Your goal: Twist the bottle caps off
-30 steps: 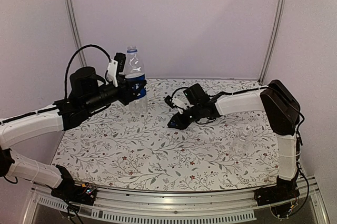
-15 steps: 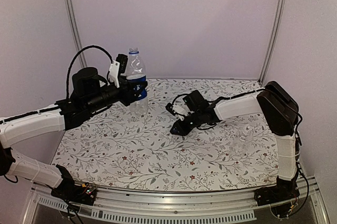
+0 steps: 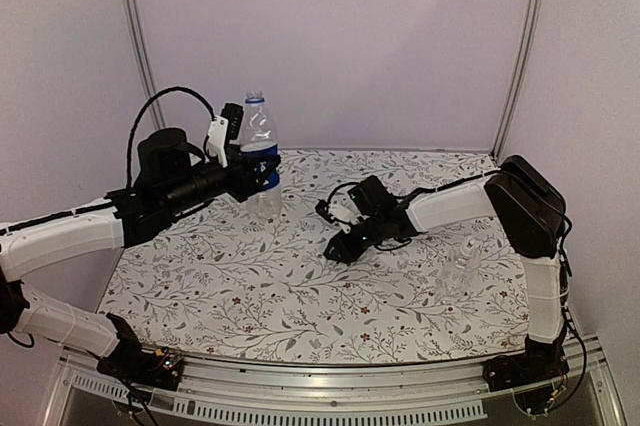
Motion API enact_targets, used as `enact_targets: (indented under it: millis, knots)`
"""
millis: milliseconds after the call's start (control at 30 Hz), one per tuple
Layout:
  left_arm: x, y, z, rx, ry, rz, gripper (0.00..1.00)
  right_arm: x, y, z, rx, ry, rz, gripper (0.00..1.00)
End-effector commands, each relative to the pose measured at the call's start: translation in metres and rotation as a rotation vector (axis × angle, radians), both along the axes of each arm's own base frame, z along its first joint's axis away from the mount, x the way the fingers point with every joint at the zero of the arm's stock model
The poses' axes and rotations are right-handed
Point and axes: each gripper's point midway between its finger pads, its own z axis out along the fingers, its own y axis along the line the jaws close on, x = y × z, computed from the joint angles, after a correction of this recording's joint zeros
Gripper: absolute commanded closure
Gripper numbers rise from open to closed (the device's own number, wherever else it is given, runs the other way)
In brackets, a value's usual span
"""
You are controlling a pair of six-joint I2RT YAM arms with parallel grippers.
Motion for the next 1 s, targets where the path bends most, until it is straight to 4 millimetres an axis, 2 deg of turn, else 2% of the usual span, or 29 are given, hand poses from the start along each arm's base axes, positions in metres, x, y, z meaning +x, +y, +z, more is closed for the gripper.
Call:
enact_targets:
  millis: [0, 167, 267, 400, 600, 733, 867, 967]
  knots:
    - [0.006, 0.002, 0.003, -0.002, -0.020, 0.011, 0.60, -0.005, -0.008, -0.005, -0.040, -0.001, -0.007, 0.53]
    - [0.006, -0.001, -0.001, 0.005, -0.013, 0.002, 0.60, -0.005, -0.008, 0.025, -0.008, -0.034, -0.004, 0.31]
    - [0.006, -0.002, -0.004, 0.007, -0.008, -0.004, 0.60, -0.005, -0.008, 0.059, 0.039, -0.069, 0.008, 0.23]
    - [0.006, -0.003, -0.004, 0.006, -0.005, -0.009, 0.60, -0.003, -0.014, 0.117, 0.136, -0.107, 0.008, 0.16]
    - [0.002, -0.012, -0.009, 0.033, -0.004, -0.028, 0.61, -0.013, -0.017, 0.236, 0.304, -0.230, 0.041, 0.03]
    - [-0.003, -0.019, -0.011, 0.055, -0.018, -0.040, 0.61, -0.026, -0.013, 0.311, 0.439, -0.280, 0.091, 0.02]
    - [-0.010, -0.029, -0.014, 0.070, -0.019, -0.094, 0.59, -0.036, -0.003, 0.364, 0.524, -0.309, 0.135, 0.02]
    - [-0.016, -0.038, -0.015, 0.073, -0.016, -0.150, 0.58, -0.040, 0.003, 0.384, 0.573, -0.288, 0.148, 0.03]
